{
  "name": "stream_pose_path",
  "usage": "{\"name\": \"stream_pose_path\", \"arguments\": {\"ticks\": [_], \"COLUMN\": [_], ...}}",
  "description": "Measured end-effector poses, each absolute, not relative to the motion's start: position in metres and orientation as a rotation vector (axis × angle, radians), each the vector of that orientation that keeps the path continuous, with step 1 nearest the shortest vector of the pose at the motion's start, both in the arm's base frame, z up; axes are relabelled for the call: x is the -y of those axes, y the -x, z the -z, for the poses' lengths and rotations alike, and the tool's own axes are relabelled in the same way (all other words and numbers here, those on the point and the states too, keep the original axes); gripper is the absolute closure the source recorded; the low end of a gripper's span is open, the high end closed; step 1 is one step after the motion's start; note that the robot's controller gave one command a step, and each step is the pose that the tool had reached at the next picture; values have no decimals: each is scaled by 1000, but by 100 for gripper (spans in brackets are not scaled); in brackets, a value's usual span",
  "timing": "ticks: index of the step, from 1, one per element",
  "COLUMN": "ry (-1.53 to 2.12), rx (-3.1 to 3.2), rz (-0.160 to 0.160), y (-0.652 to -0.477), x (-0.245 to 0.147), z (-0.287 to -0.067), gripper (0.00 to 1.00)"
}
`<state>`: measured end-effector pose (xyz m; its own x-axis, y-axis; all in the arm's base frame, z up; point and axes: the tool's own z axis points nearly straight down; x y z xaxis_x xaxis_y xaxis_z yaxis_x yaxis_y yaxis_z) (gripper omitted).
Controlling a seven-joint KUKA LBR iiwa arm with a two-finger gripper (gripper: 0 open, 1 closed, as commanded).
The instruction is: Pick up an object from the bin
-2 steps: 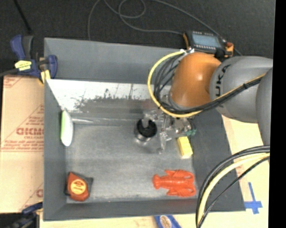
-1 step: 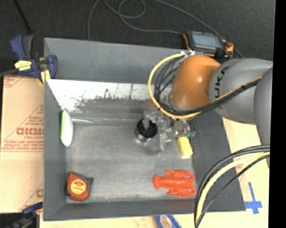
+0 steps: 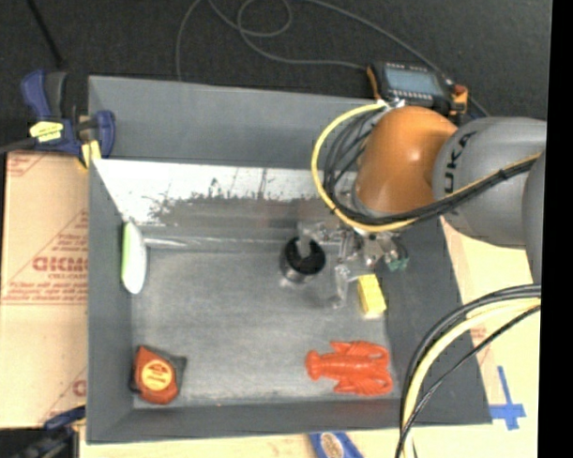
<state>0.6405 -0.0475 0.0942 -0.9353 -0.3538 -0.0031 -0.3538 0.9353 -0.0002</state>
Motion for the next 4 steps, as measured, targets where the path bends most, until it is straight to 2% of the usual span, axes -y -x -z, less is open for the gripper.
{"name": "stream_pose_path", "arguments": {"ticks": [2,3,4], "ry": [1166,648,647], "rx": [-2905,-3051,-3051], "rz": [9,1,0], "y": [-648,-647,-647], "x": [41,32,32], "z": [-87,-79,-79], "gripper": [0,100,100]}}
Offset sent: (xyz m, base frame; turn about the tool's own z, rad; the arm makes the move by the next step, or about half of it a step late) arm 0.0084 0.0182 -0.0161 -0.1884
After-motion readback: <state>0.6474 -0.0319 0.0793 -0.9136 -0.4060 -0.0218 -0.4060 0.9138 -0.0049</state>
